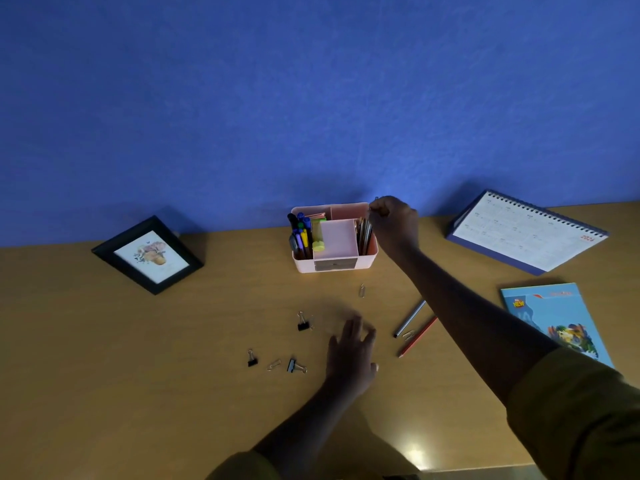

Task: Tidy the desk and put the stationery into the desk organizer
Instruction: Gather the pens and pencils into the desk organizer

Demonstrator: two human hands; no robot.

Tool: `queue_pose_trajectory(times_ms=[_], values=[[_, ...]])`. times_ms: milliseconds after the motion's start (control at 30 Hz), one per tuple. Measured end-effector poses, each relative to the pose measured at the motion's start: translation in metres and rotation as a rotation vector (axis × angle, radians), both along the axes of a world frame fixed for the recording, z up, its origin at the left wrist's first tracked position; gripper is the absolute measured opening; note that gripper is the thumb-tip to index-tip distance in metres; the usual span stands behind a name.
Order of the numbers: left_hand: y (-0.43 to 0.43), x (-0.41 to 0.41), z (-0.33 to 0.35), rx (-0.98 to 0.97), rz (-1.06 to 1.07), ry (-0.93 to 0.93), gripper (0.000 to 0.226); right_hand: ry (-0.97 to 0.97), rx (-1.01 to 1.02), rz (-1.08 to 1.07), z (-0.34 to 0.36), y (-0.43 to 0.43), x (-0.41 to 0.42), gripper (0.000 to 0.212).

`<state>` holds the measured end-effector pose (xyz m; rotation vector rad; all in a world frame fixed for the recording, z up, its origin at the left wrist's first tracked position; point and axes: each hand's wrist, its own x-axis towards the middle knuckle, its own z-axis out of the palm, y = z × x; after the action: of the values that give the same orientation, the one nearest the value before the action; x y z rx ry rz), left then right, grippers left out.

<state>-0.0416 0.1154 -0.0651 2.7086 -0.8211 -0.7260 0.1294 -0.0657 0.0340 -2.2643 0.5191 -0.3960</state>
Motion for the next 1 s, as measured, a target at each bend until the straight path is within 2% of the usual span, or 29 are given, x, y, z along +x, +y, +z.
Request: queue_pose_trajectory(times_ms=[200,433,533,633,800,900,1000], values=[[0.000,0.002,0.002,-0.022,0.011,-0.012,0.071,0.041,-0.047,-0.013,-0.017,-0.005,0.003,0.017],[-0.006,0.002,-0.001,-0.083,0.078,-0.056,0.053,0.052,0.057,-0.047,-0.027,-0.039,-0.030,0.007],[-0.012,0.004,-0.004,-0.113,0.134,-0.080,0.042,0.190,0.202,-0.031,-0.039,-0.060,-0.063,0.010],[-0.019,0.005,-0.009,-0.185,0.172,-0.091,0.032,0.322,0.246,-0.033,-0.057,-0.081,-0.099,0.009],[-0.036,0.004,-0.016,-0.246,0.167,-0.114,0.023,0.433,0.079,-0.042,-0.084,-0.107,-0.132,0.020],[-0.046,0.005,-0.018,-0.266,0.171,-0.129,0.021,0.516,-0.043,0.025,-0.098,-0.116,-0.140,0.021],[-0.052,0.007,-0.017,-0.269,0.189,-0.122,0.018,0.534,-0.061,0.062,-0.108,-0.120,-0.146,0.022]])
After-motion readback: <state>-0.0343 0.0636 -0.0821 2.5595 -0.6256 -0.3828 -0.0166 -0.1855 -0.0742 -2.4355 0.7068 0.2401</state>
